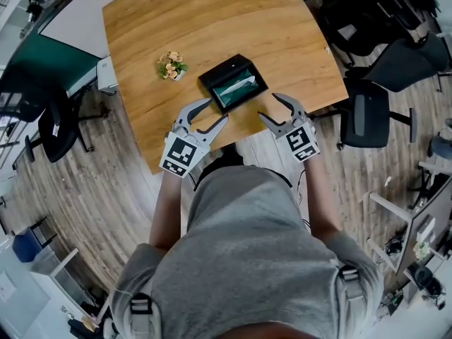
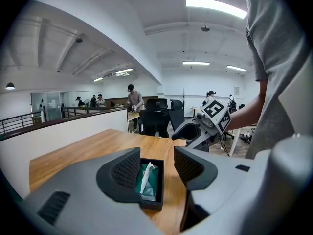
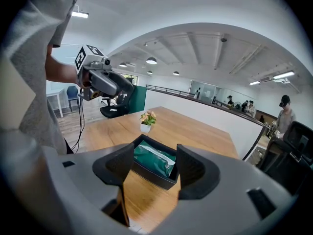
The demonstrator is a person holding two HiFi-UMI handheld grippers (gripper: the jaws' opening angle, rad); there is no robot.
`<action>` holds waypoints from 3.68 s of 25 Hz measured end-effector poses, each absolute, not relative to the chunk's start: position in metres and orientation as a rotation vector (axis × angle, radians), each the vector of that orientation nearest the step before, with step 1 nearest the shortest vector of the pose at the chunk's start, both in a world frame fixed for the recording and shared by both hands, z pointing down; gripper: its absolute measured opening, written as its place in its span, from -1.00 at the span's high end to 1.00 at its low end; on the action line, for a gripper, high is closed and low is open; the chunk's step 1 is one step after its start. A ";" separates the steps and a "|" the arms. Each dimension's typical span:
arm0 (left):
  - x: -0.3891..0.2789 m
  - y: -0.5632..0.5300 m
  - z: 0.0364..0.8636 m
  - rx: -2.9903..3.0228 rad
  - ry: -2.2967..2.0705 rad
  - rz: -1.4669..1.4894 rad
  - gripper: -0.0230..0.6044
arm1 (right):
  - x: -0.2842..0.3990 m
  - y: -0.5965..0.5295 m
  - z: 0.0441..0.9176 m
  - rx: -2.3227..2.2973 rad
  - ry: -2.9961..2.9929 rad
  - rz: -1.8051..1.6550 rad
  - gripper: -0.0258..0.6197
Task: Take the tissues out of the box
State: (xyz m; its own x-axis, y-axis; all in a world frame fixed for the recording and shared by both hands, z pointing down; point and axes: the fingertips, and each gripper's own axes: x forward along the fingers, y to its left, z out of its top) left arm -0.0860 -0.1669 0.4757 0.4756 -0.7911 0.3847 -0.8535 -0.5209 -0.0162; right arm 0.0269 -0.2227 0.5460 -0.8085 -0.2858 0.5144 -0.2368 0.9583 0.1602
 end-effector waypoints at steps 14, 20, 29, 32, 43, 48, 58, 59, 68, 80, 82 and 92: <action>-0.111 -0.165 0.486 2.540 -1.420 0.529 0.19 | -0.007 -0.225 0.560 0.321 -2.534 -0.157 0.05; -0.116 -0.162 0.490 2.517 -1.443 0.528 0.19 | -0.017 -0.231 0.565 0.274 -2.523 -0.194 0.05; -0.128 -0.174 0.498 2.445 -1.516 0.504 0.19 | -0.036 -0.244 0.582 0.111 -2.500 -0.228 0.05; -0.130 -0.178 0.502 2.419 -1.525 0.511 0.19 | -0.041 -0.251 0.592 0.065 -2.475 -0.232 0.05; -0.136 -0.189 0.522 2.315 -1.547 0.518 0.19 | -0.058 -0.257 0.628 -0.133 -2.416 -0.222 0.05; -0.136 -0.192 0.530 2.275 -1.564 0.531 0.19 | -0.062 -0.260 0.647 -0.205 -2.360 -0.267 0.05; -0.138 -0.185 0.551 2.178 -1.583 0.541 0.19 | -0.077 -0.262 0.683 -0.356 -2.246 -0.366 0.05; -0.138 -0.185 0.553 2.172 -1.583 0.541 0.19 | -0.078 -0.262 0.686 -0.370 -2.236 -0.380 0.05; -0.140 -0.186 0.557 2.136 -1.600 0.531 0.19 | -0.080 -0.256 0.711 -0.553 -2.080 -0.570 0.19; -0.140 -0.185 0.557 2.129 -1.590 0.515 0.19 | -0.080 -0.254 0.725 -0.622 -2.019 -0.555 0.37; -0.140 -0.185 0.556 2.132 -1.586 0.519 0.19 | -0.080 -0.254 0.727 -0.623 -2.015 -0.546 0.39; -0.140 -0.190 0.549 2.163 -1.578 0.510 0.19 | -0.082 -0.253 0.725 -0.628 -1.996 -0.521 0.75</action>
State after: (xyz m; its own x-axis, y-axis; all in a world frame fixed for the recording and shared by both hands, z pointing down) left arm -0.1401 -0.1899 0.5494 0.2909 -0.8042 0.5184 -0.9554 -0.2728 0.1130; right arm -0.0821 -0.2529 0.7251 -0.4210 0.2168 0.8808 0.6198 0.7778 0.1048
